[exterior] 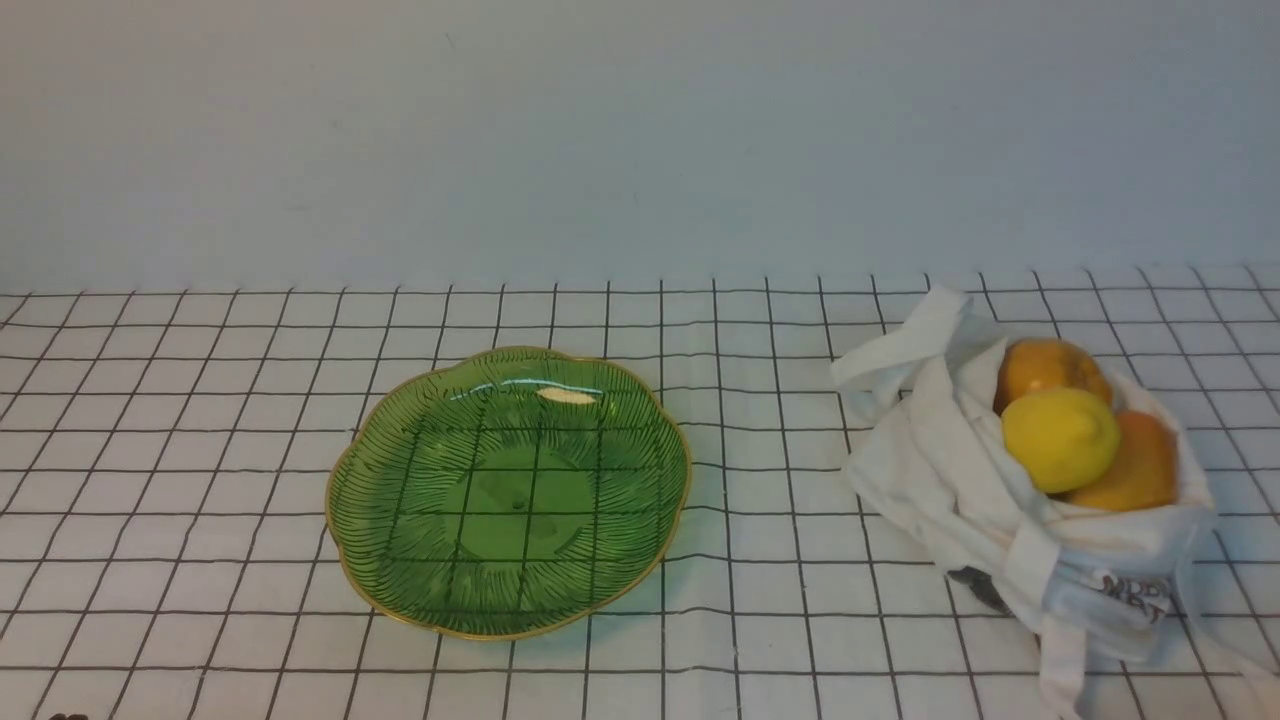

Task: Take the fruit out of the bag on the white checkered tablecloth and place them on the plate.
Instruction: 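Reach into the cloth bag and grasp the lemon with the right gripper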

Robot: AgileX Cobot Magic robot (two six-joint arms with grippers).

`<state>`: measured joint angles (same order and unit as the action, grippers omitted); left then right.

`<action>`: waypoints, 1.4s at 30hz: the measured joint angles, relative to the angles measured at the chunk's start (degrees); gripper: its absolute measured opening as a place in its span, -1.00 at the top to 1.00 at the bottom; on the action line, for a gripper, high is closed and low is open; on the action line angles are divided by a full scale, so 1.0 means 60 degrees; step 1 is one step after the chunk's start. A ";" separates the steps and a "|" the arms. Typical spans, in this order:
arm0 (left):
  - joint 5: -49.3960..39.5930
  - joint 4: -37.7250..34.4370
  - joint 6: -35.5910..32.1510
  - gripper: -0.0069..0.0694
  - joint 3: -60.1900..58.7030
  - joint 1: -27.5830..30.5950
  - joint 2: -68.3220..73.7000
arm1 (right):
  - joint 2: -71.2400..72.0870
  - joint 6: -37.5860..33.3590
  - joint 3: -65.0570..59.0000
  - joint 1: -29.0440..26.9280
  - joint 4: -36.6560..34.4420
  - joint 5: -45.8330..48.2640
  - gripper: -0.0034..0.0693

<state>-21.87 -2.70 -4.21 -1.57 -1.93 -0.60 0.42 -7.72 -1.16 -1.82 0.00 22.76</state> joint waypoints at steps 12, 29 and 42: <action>0.0000 0.0000 0.0000 0.84 0.0000 0.0000 0.0000 | 0.0000 0.1362 -0.0090 0.0000 -0.2926 -0.1822 0.94; 0.0000 0.0000 0.0000 0.84 0.0000 0.0000 0.0000 | 0.0000 0.2114 0.0205 0.0000 -0.7055 -0.4064 0.94; 0.0000 0.0000 0.0000 0.84 0.0000 0.0000 0.0000 | -0.5118 0.0229 0.5186 0.0000 -0.3523 0.1033 0.94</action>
<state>-21.87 -2.70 -4.21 -1.57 -1.93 -0.60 -30.29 -6.34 29.96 -1.82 -21.14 28.95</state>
